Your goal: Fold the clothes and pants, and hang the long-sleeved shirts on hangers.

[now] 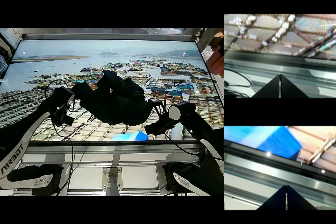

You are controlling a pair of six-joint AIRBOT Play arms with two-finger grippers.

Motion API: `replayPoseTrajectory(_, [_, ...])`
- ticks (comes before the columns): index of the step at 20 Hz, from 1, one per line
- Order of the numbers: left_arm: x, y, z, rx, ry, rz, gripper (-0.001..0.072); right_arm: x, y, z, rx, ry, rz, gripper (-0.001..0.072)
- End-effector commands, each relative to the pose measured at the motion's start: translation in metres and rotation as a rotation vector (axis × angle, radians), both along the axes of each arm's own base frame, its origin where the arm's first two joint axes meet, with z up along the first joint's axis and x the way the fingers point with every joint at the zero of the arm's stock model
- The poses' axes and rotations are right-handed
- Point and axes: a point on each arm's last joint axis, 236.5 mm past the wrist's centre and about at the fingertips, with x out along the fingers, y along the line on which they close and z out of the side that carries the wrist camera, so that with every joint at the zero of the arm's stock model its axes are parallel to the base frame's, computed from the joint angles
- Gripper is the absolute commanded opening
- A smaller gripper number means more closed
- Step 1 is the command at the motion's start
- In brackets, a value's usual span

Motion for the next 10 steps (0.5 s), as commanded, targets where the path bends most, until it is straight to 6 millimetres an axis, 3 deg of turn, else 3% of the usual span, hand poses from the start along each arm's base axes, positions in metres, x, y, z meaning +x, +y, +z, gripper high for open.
replayPoseTrajectory(1, [0.0,0.0,0.0,0.001,0.001,0.001,0.0026,0.0,0.0,0.0,0.0,-0.001,0.001,0.002])
replayPoseTrajectory(6, [0.0,0.0,0.0,0.001,0.001,0.001,0.0026,0.007,0.003,0.0,0.011,-0.031,-0.003,0.0021])
replayPoseTrajectory(10, [0.0,0.0,0.0,0.001,0.001,0.001,0.0026,0.063,0.021,0.009,0.091,-0.266,-0.037,0.0021])
